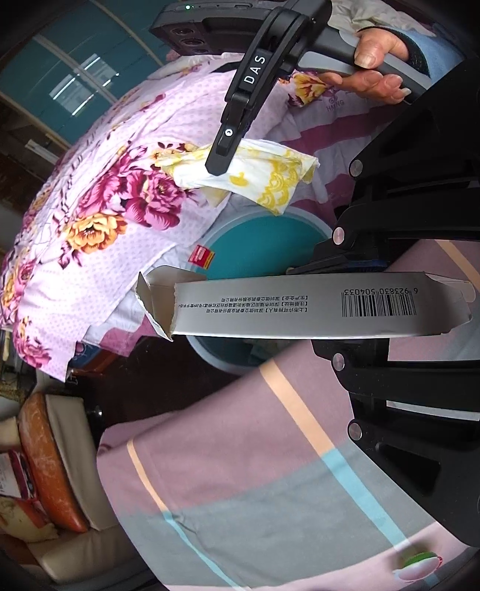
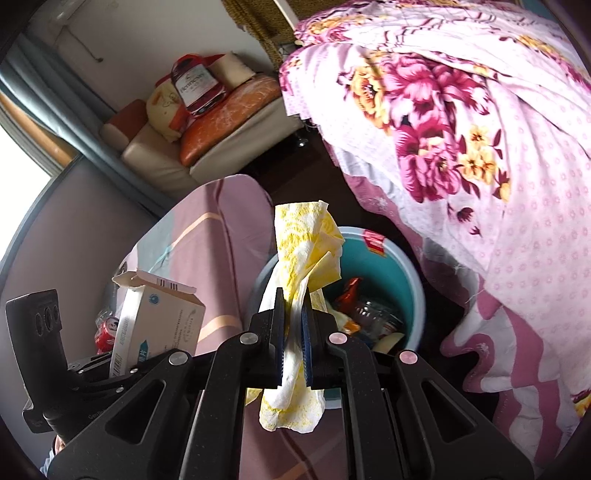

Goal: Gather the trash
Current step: 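Carry the white box and yellow paper toward the teal bin, then open the left gripper over the bin while the right opens to drop the paper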

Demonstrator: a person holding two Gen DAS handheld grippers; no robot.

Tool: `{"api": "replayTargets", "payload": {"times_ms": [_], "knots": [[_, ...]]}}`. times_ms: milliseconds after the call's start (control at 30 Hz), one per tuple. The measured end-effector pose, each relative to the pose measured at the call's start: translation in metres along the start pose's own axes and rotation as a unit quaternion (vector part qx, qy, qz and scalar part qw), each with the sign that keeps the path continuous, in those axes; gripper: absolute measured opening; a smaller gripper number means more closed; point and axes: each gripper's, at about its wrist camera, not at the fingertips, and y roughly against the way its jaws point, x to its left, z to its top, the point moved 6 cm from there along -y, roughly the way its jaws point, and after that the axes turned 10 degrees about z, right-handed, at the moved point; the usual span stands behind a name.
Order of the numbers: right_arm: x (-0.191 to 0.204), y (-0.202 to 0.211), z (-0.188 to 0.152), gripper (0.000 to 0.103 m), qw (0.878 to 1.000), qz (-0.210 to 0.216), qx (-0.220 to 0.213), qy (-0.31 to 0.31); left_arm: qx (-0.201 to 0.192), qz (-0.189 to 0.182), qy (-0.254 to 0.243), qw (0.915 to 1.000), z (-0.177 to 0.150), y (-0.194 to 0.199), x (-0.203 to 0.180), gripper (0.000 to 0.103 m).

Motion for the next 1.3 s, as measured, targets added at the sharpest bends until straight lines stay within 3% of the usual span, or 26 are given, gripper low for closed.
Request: {"api": "replayTargets", "payload": {"times_ms": [233, 300, 367, 433, 600, 833, 1167, 1233, 1300], "knots": [[-0.017, 0.000, 0.003, 0.007, 1.000, -0.005, -0.003, -0.014, 0.009, -0.001, 0.000, 1.0000, 0.015, -0.019, -0.013, 0.024], [-0.020, 0.000, 0.004, 0.008, 1.000, -0.007, -0.003, -0.016, 0.009, -0.001, 0.004, 1.0000, 0.019, -0.022, -0.013, 0.031], [-0.023, 0.000, 0.005, 0.008, 1.000, -0.010, -0.004, -0.017, 0.003, 0.002, 0.011, 0.9999, 0.023, -0.023, -0.011, 0.064], [-0.025, 0.000, 0.006, 0.007, 1.000, -0.012, -0.004, -0.019, -0.012, 0.010, 0.017, 0.9997, 0.026, -0.021, -0.008, 0.075], [-0.028, -0.001, 0.008, 0.008, 1.000, -0.017, -0.003, -0.023, -0.006, 0.009, 0.023, 0.9997, 0.022, -0.025, -0.002, 0.077], [-0.029, -0.009, 0.007, 0.008, 0.999, -0.023, 0.006, -0.026, 0.003, 0.019, 0.021, 0.9996, 0.009, -0.028, 0.004, 0.088], [-0.026, -0.028, -0.001, 0.011, 0.999, -0.036, 0.031, -0.026, 0.006, 0.019, 0.050, 0.9986, -0.006, -0.021, 0.027, 0.091], [-0.024, -0.033, -0.004, 0.017, 0.998, -0.034, 0.041, -0.027, 0.005, 0.018, 0.054, 0.9984, -0.008, -0.019, 0.031, 0.091], [-0.022, -0.035, -0.005, 0.035, 0.998, -0.034, 0.046, -0.027, 0.003, 0.018, 0.057, 0.9982, -0.009, -0.017, 0.033, 0.091]]}}
